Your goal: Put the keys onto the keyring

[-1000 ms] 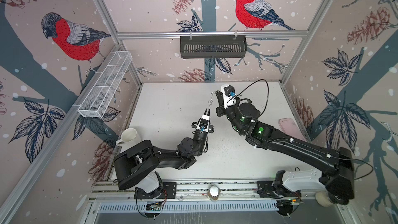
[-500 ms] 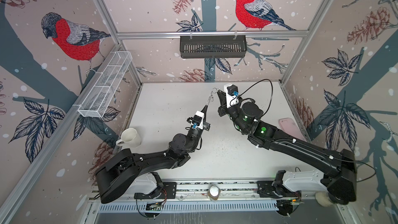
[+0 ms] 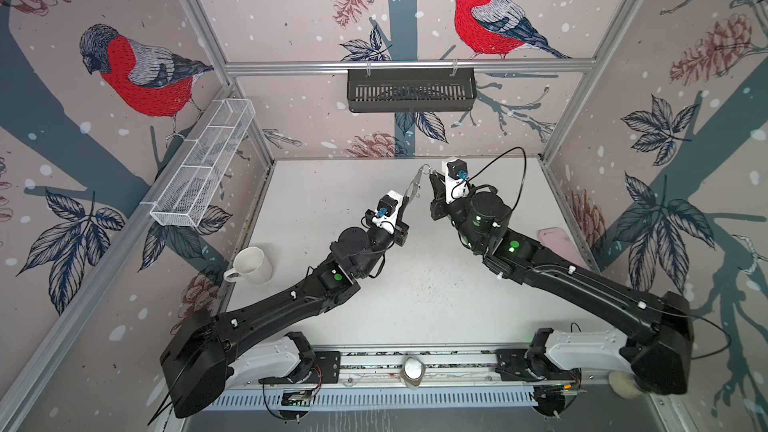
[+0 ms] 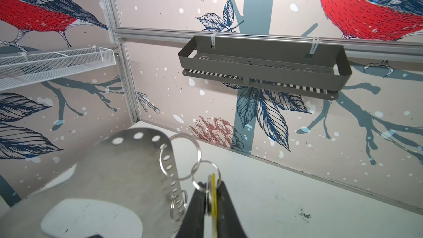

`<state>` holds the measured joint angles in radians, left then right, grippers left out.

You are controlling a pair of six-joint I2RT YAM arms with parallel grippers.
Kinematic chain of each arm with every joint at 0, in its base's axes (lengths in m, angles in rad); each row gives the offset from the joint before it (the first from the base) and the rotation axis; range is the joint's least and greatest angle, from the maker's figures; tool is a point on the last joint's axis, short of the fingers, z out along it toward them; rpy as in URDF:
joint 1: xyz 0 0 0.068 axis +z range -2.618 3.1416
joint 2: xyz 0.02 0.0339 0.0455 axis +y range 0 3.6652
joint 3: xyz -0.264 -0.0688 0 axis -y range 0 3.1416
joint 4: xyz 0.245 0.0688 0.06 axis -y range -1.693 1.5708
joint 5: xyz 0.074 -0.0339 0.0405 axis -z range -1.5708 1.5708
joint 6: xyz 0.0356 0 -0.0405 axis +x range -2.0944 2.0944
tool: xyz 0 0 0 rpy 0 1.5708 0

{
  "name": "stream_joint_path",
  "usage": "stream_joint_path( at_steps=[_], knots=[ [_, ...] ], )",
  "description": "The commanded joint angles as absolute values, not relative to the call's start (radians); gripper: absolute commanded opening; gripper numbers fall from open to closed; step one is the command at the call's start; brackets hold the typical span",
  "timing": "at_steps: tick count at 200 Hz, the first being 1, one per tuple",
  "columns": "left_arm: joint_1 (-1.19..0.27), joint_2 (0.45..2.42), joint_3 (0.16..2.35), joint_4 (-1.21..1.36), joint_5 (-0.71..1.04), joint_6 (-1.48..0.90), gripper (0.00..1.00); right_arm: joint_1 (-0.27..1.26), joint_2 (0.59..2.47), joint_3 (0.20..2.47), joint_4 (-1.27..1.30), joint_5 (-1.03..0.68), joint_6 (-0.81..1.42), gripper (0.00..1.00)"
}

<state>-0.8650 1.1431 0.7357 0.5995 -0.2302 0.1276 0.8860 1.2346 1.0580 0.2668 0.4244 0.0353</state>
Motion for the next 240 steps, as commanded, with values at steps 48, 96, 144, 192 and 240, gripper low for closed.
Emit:
stream_joint_path(
  at_steps=[48, 96, 144, 192, 240],
  knots=[
    [-0.759, 1.263, 1.038, 0.023, 0.018, 0.038, 0.0, 0.788, 1.173, 1.01, 0.204, 0.378, 0.109, 0.24],
    [-0.723, 1.376, 1.198, -0.238, 0.102, 0.199, 0.0, 0.658, 1.099, 0.969, 0.131, 0.274, 0.087, 0.29],
    [-0.715, 1.492, 1.347, -0.475, 0.126, 0.411, 0.0, 0.456, 1.087, 0.977, 0.002, -0.182, -0.058, 0.42],
    [-0.712, 1.636, 1.523, -0.765, 0.119, 0.523, 0.0, 0.412, 1.14, 0.961, -0.058, -0.542, -0.265, 0.55],
    [-0.711, 1.654, 1.563, -0.837, 0.17, 0.586, 0.0, 0.357, 1.244, 0.99, -0.135, -0.769, -0.396, 0.64]
  ],
)
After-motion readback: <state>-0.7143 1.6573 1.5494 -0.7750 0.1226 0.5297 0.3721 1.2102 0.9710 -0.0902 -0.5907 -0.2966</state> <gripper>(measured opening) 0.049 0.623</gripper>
